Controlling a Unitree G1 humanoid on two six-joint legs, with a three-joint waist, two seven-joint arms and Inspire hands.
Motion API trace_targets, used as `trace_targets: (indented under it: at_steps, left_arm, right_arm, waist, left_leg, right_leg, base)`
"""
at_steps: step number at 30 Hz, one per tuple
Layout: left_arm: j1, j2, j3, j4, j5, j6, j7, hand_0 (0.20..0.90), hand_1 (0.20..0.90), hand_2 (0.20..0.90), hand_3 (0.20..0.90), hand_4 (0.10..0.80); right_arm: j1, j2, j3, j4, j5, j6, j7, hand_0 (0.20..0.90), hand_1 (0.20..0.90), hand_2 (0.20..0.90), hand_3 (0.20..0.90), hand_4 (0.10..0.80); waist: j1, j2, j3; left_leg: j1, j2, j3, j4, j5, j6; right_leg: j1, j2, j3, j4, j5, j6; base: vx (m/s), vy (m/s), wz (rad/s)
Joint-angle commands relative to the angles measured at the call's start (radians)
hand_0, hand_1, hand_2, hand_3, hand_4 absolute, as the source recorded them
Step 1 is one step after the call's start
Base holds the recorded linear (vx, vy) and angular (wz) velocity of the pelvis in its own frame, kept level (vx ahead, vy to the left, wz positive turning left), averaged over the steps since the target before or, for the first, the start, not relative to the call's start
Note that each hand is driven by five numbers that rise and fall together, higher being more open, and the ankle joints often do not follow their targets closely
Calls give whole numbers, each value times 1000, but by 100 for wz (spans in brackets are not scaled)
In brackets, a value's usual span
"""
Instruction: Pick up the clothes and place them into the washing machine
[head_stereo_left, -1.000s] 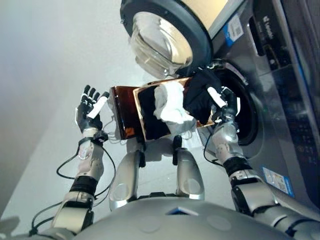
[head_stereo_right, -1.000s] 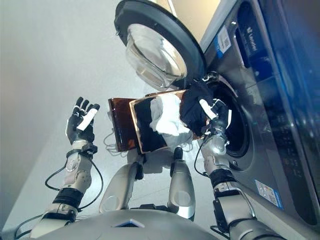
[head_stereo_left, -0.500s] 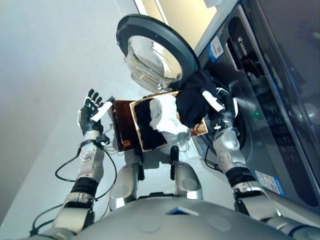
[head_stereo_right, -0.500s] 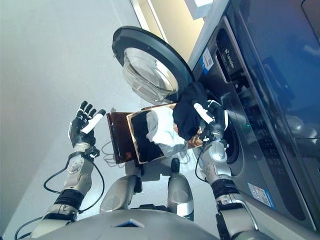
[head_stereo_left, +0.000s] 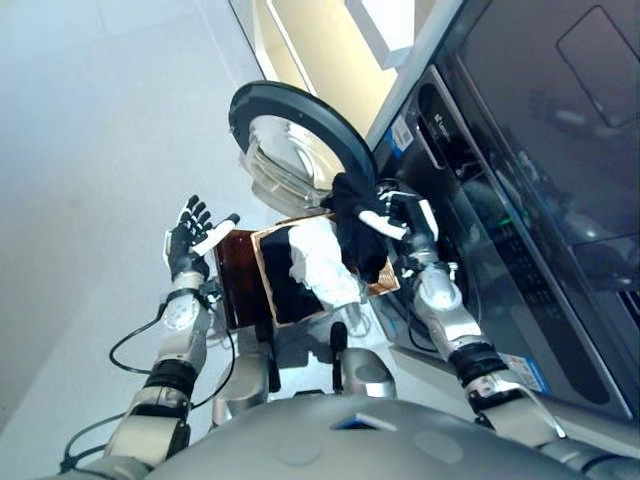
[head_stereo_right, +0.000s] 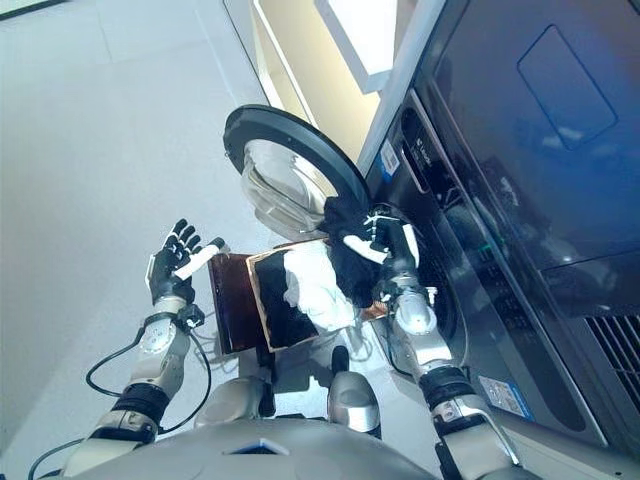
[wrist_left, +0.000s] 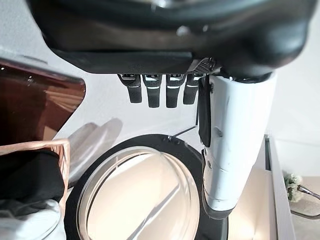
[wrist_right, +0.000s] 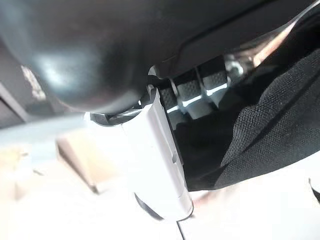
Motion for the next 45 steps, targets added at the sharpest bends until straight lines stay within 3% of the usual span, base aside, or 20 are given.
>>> trace_targets:
  at_steps: [1, 14, 25, 27, 36, 45]
  left_arm:
    - [-43, 22, -2, -44, 35, -79, 10, 900, 900, 900, 900, 800]
    - [-32, 50, 8, 15, 58, -67, -41, 900, 900, 900, 900, 800]
    - [-81, 48, -111, 68, 236, -57, 0, 900, 900, 900, 900, 800]
    - [-122, 47, -167, 80, 307, -57, 28, 900, 900, 900, 900, 800]
    - [-174, 21, -282, 69, 356, -58, 11, 900, 900, 900, 900, 800]
    - [-200, 20, -336, 78, 309, -59, -70, 900, 900, 900, 900, 800]
  right_arm:
    - [-89, -10, -32, -85, -34, -81, -17, 200, 200, 200, 200, 300]
    - [-56, -75, -133, -278, 35, -103, 37, 200, 200, 200, 200, 300]
    - [-100, -96, -161, -256, 45, -102, 21, 200, 200, 200, 200, 300]
    - [-125, -82, -151, -226, 48, -106, -2, 200, 200, 200, 200, 300]
    - [-177, -73, -114, -263, 82, -106, 5, 200, 200, 200, 200, 300]
    - [-215, -97, -74, -303, 147, -100, 63, 200, 200, 200, 200, 300]
  waist:
    - [19, 8, -79]
    - [27, -9, -155]
    - [32, -12, -190]
    - [34, -12, -201]
    - [33, -15, -206]
    - [28, -18, -217]
  left_leg:
    - [26, 24, -19, 82, -102, -81]
    - [90, 27, -8, 31, -95, -84]
    - [129, 32, -23, -13, -74, -91]
    - [132, 33, -27, -19, -70, -94]
    - [135, 30, -39, -14, -72, -91]
    - [148, 32, -38, -11, -76, -91]
  right_leg:
    - [-89, -21, -17, 17, 111, -6]
    - [-38, -14, -19, -14, 121, 5]
    - [1, -13, -42, -35, 117, 7]
    - [11, -14, -48, -40, 118, 8]
    - [12, -16, -52, -32, 118, 8]
    - [23, -16, -48, -32, 116, 8]
  base:
    - [-7, 40, 7]
    - [2, 2, 1]
    - [1, -1, 1]
    - [3, -1, 3]
    - [-6, -3, 5]
    - [3, 1, 0]
